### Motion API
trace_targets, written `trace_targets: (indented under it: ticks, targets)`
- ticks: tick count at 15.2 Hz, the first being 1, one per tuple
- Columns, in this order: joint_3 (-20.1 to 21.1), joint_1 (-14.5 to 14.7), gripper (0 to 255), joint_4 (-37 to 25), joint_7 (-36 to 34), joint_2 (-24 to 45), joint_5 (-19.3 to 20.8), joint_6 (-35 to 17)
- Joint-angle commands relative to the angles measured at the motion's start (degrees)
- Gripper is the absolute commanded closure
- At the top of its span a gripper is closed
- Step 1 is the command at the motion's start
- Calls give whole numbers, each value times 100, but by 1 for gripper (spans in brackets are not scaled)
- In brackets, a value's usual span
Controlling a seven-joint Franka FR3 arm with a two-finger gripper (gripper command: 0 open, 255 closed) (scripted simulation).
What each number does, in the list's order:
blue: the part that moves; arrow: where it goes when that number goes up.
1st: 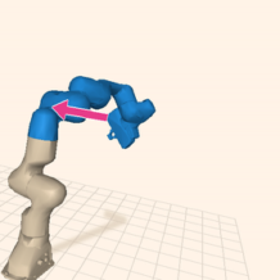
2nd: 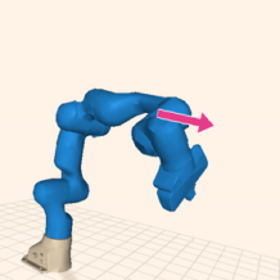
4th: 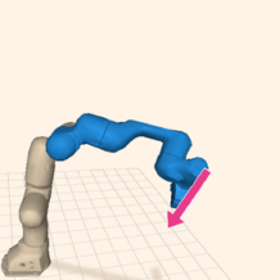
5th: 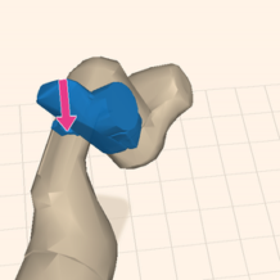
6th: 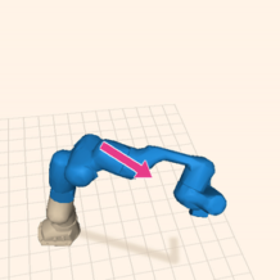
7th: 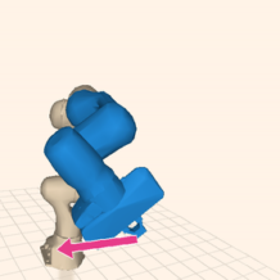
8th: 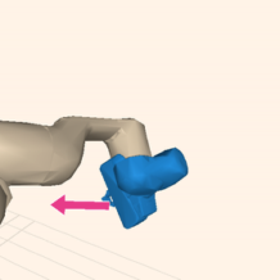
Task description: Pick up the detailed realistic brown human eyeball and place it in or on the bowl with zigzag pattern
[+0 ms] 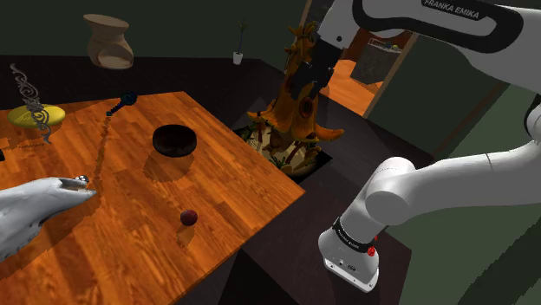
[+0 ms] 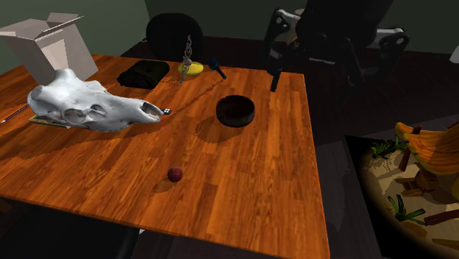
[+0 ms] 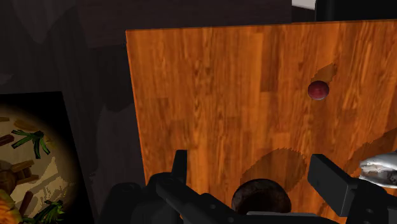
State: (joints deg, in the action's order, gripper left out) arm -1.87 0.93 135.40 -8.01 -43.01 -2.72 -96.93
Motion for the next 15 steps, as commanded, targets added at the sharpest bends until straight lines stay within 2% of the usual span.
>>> trace_targets:
  ticks: [1, 8, 15]
  targets:
    - [0, 0, 0, 0, 0, 0, 0, 0]
    - [540, 326, 0, 723, -280, 414, -261, -1153]
    - [1105, 648, 0, 1129, -578, 1218, -466, -2381]
